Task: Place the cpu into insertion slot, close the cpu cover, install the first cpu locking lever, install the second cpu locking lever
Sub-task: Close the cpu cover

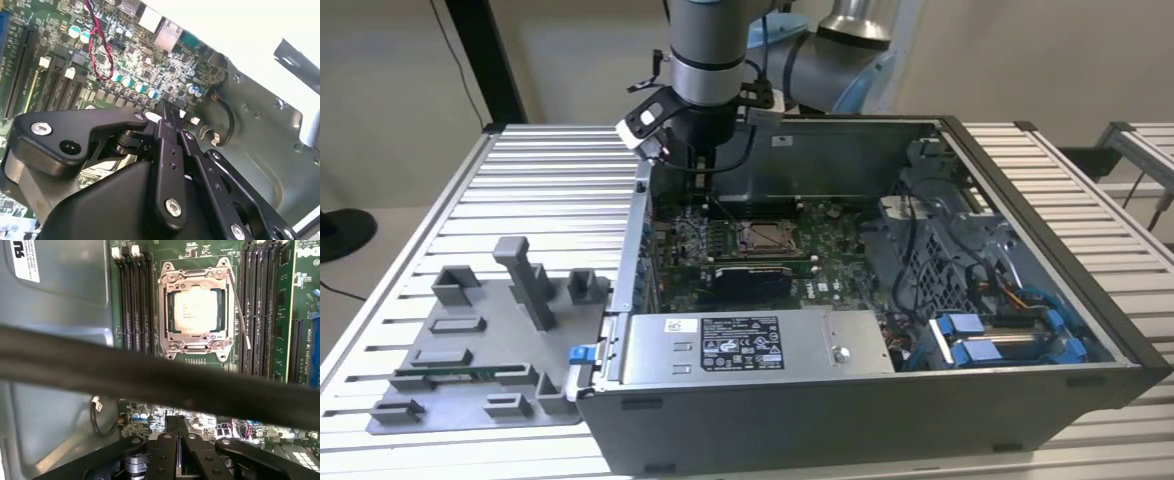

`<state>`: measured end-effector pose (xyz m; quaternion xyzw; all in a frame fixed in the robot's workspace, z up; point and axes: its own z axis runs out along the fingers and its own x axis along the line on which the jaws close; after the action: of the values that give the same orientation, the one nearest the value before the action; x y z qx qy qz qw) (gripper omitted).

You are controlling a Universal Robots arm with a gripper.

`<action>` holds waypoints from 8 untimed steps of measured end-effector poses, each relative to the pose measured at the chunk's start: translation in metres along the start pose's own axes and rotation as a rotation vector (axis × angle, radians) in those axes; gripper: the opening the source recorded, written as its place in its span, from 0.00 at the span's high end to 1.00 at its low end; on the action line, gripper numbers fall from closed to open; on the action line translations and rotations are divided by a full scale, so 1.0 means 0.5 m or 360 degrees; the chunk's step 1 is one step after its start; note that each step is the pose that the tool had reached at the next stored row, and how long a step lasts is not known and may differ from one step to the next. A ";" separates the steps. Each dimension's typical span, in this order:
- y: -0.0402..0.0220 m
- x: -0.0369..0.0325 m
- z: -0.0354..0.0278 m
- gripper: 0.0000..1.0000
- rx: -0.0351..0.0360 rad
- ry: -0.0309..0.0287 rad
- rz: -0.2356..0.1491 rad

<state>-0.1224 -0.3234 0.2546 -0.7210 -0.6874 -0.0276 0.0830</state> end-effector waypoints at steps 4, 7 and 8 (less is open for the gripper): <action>0.000 0.009 0.005 1.00 0.0000 0.00011 0.0000; -0.002 0.013 0.011 1.00 0.0000 0.00018 0.0000; -0.004 0.013 0.012 1.00 0.0001 0.00014 0.0000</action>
<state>-0.1247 -0.3161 0.2500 -0.7210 -0.6873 -0.0276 0.0836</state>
